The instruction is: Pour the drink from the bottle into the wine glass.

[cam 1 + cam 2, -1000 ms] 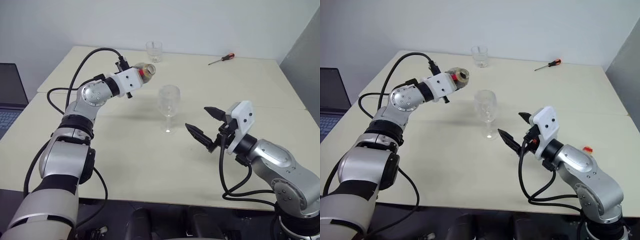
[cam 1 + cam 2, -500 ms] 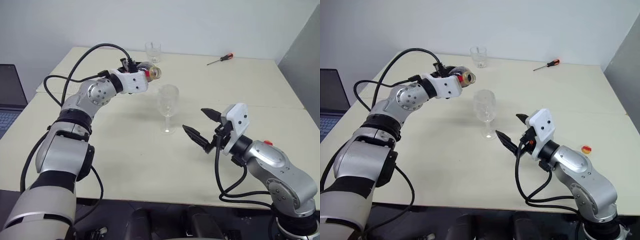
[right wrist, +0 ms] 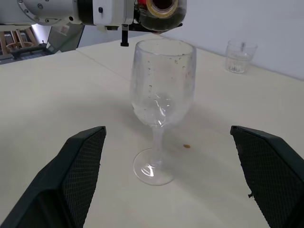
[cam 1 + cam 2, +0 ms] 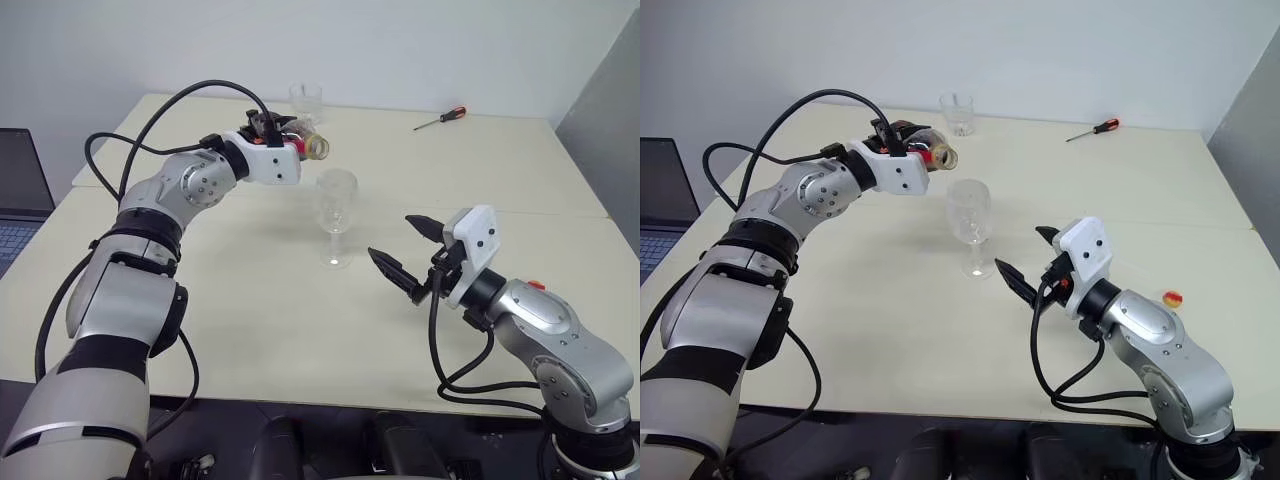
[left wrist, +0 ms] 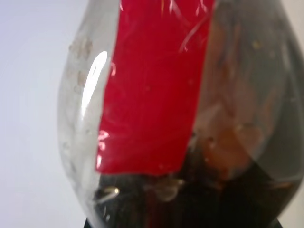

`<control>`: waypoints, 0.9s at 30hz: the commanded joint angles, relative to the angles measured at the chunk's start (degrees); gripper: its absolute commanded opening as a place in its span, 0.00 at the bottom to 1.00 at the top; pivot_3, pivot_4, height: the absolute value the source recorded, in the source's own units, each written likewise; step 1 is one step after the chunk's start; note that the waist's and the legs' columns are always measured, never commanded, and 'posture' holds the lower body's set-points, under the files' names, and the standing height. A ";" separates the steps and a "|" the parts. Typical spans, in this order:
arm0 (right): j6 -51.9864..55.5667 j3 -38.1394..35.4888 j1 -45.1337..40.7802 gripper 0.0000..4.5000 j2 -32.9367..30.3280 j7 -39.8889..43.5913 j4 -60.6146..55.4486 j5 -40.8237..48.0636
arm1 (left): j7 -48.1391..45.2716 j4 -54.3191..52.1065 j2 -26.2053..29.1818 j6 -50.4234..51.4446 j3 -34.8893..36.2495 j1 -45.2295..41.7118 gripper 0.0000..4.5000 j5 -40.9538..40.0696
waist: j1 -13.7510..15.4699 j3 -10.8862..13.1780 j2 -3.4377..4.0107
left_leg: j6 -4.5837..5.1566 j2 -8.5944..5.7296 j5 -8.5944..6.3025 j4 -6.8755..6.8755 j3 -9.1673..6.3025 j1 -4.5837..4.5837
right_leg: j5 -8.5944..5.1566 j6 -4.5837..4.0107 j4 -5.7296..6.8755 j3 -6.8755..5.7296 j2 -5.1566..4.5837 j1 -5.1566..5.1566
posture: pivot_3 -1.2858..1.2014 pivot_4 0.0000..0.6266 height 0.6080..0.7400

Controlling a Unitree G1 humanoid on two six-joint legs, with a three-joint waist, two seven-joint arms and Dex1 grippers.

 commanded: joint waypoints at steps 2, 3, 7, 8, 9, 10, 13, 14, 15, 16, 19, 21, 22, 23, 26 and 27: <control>-1.28 -1.31 -0.07 1.00 -0.29 0.53 -1.17 0.37 | 2.41 -0.61 0.87 -1.08 -0.85 -3.49 0.24 1.08 | 0.00 0.00 0.00 | 0.00 0.00 0.00 0.00 0.00 0.00 | 0.00 0.00 0.00 -0.01 0.00 0.00 | 0.52 0.24 1.00; -1.28 -1.45 -0.05 1.00 -0.29 0.53 -1.17 0.33 | 2.62 -0.47 0.81 -0.96 -0.97 -3.72 0.24 1.24 | -0.01 0.00 0.00 | 0.00 0.00 0.00 0.00 0.00 0.00 | 0.00 0.00 0.01 0.00 0.00 0.00 | 0.52 0.24 1.00; -1.32 -1.82 0.20 1.00 0.35 0.12 -1.37 0.57 | 4.56 -0.35 1.05 -0.52 -2.76 -4.58 0.24 3.41 | -0.01 0.00 -0.01 | 0.00 0.00 0.00 0.01 0.00 0.00 | 0.00 0.00 0.01 0.00 0.00 0.00 | 0.52 0.24 1.00; -1.31 -1.90 0.30 1.00 0.54 -0.03 -1.51 0.67 | 5.32 -0.39 1.12 -0.32 -3.31 -4.79 0.24 4.18 | 0.00 0.00 -0.01 | 0.00 0.00 0.00 0.01 0.00 0.00 | 0.00 0.00 0.01 0.01 0.00 0.00 | 0.52 0.24 1.00; -1.26 -1.93 0.37 1.00 0.62 -0.05 -1.63 0.73 | 5.81 -0.26 0.99 -0.08 -3.39 -4.95 0.24 4.32 | -0.01 0.00 0.00 | 0.00 0.00 0.00 0.01 -0.01 0.00 | 0.00 0.00 0.01 0.00 0.00 0.00 | 0.52 0.24 1.00; -1.16 -1.95 0.44 1.00 0.71 -0.08 -1.81 0.79 | 6.24 -0.14 0.93 0.05 -3.49 -5.09 0.24 4.43 | 0.00 0.00 -0.01 | 0.00 0.00 0.00 0.01 0.00 0.01 | 0.00 0.00 0.02 0.01 0.00 0.00 | 0.52 0.24 1.00; -1.05 -2.06 0.62 1.00 0.73 -0.07 -2.03 0.79 | 7.32 0.12 0.96 0.27 -4.16 -5.45 0.24 5.04 | -0.01 0.00 -0.01 | 0.00 0.00 0.00 0.01 0.00 0.00 | 0.00 0.00 0.02 0.01 0.00 0.00 | 0.52 0.24 1.00; -1.08 -2.15 0.68 1.00 0.67 -0.06 -2.00 0.73 | 7.71 0.10 1.05 0.21 -4.45 -5.58 0.24 5.48 | -0.01 0.00 -0.01 | 0.00 0.00 0.00 0.01 0.00 0.00 | 0.00 0.00 0.02 0.01 0.00 0.00 | 0.52 0.24 1.00; -1.11 -2.21 0.73 1.00 0.63 -0.05 -1.98 0.68 | 8.01 0.12 1.12 0.14 -4.67 -5.68 0.24 5.77 | 0.00 0.01 -0.01 | 0.00 0.00 0.00 0.02 0.00 0.00 | 0.00 0.00 0.03 0.01 0.00 0.00 | 0.52 0.24 1.00; -1.13 -2.28 0.74 1.00 0.61 -0.03 -1.94 0.68 | 8.30 0.16 1.16 0.12 -4.86 -5.80 0.24 6.04 | 0.00 0.00 -0.01 | 0.00 0.00 0.00 0.02 -0.01 0.00 | 0.00 0.00 0.03 0.00 0.00 0.00 | 0.52 0.24 1.00; -1.15 -2.13 0.67 1.00 0.63 -0.04 -1.90 0.55 | 9.68 0.19 1.41 -0.03 -5.66 -6.17 0.24 7.09 | 0.00 0.01 -0.01 | 0.00 -0.01 0.00 0.02 0.00 0.00 | 0.00 0.00 0.03 0.01 -0.01 0.00 | 0.52 0.24 1.00; -1.18 -2.03 0.59 1.00 0.56 0.02 -1.77 0.45 | 10.34 0.32 1.48 -0.06 -6.09 -6.44 0.24 7.51 | -0.01 0.01 -0.01 | 0.00 -0.01 0.00 0.02 0.00 0.00 | 0.00 0.00 0.03 0.01 -0.01 0.00 | 0.52 0.24 1.00; -1.19 -1.97 0.55 1.00 0.55 0.04 -1.74 0.41 | 10.53 0.43 1.51 -0.05 -6.22 -6.52 0.24 7.59 | -0.02 0.01 -0.01 | 0.00 -0.01 0.00 0.02 0.00 0.00 | 0.00 0.00 0.03 0.01 -0.01 0.00 | 0.52 0.24 1.00; -1.22 -1.96 0.50 1.00 0.52 0.10 -1.67 0.38 | 10.70 0.51 1.55 0.03 -6.34 -6.58 0.24 7.71 | -0.02 0.01 -0.01 | 0.00 -0.01 0.00 0.02 -0.01 0.00 | 0.00 0.00 0.03 0.01 -0.01 0.00 | 0.52 0.24 1.00; -1.31 -1.97 0.36 1.00 0.43 0.26 -1.52 0.35 | 11.07 0.66 1.68 0.14 -6.70 -6.70 0.24 8.06 | -0.01 0.01 -0.01 | 0.00 -0.01 0.00 0.02 0.00 0.00 | 0.00 0.00 0.03 0.00 -0.01 0.00 | 0.52 0.24 1.00; -1.33 -1.93 0.32 1.00 0.42 0.30 -1.48 0.31 | 11.21 0.69 1.73 0.15 -6.82 -6.74 0.24 8.21 | -0.02 0.01 -0.01 | 0.00 -0.01 0.00 0.02 0.00 0.00 | 0.00 0.00 0.03 0.00 -0.01 0.00 | 0.52 0.24 1.00</control>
